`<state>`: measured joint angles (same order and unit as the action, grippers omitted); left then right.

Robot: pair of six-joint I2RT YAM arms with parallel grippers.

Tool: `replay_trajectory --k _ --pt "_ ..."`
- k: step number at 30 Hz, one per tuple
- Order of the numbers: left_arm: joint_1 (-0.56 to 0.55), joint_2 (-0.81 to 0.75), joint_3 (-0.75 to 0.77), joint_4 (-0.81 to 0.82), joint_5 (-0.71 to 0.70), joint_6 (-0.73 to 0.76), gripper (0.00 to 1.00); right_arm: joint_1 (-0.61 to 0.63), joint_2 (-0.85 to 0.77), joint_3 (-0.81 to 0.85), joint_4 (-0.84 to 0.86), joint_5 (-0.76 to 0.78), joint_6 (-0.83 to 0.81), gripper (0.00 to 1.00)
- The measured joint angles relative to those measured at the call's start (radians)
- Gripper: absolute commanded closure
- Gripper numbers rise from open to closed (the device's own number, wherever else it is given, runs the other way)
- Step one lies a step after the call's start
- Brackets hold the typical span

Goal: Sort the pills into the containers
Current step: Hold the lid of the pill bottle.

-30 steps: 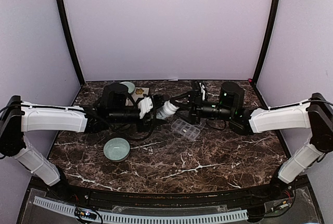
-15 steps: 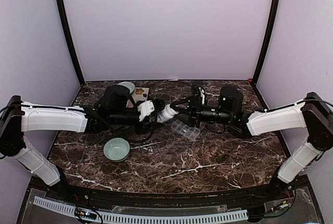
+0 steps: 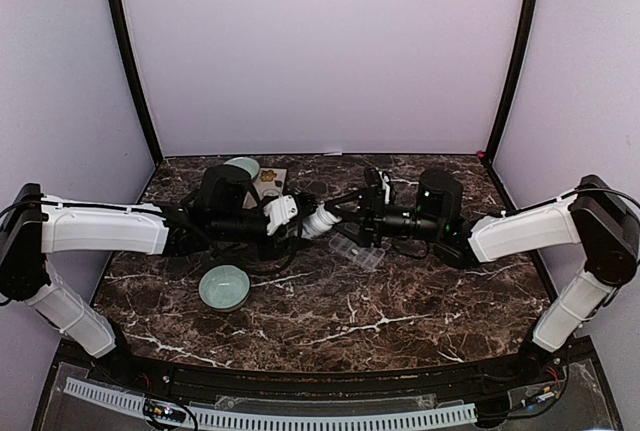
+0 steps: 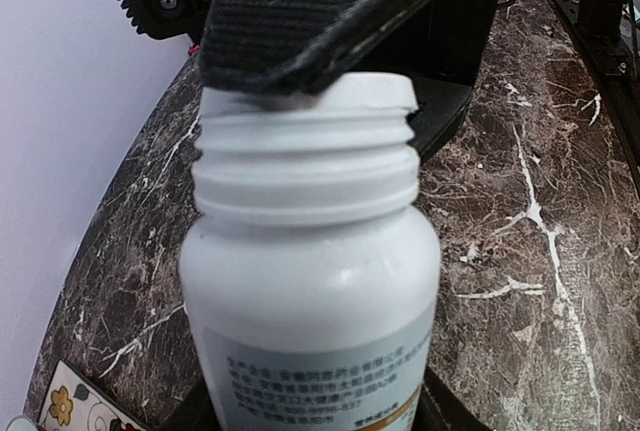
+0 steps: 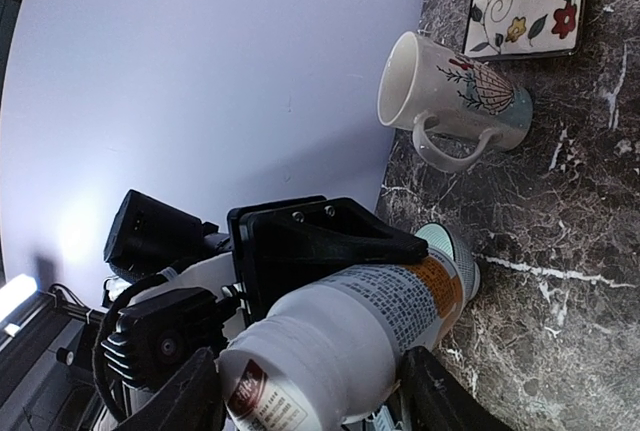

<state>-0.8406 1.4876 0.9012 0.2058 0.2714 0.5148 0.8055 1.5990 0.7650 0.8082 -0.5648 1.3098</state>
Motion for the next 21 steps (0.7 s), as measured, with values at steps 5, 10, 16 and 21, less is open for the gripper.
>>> replay_trajectory --k 5,10,16,21 --pt "-0.002 0.001 0.012 0.003 0.018 0.0 0.83 0.01 -0.026 0.01 -0.044 0.002 -0.039 0.32" --pt "-0.003 0.001 0.017 0.031 0.031 0.0 0.83 0.01 -0.066 0.02 -0.1 0.009 -0.076 0.32" --pt "-0.005 0.001 0.017 0.04 0.037 -0.003 0.83 0.01 -0.085 0.02 -0.122 0.01 -0.096 0.31" --pt "-0.015 0.001 0.017 0.069 0.043 -0.004 0.84 0.019 -0.153 0.036 -0.256 0.029 -0.202 0.3"
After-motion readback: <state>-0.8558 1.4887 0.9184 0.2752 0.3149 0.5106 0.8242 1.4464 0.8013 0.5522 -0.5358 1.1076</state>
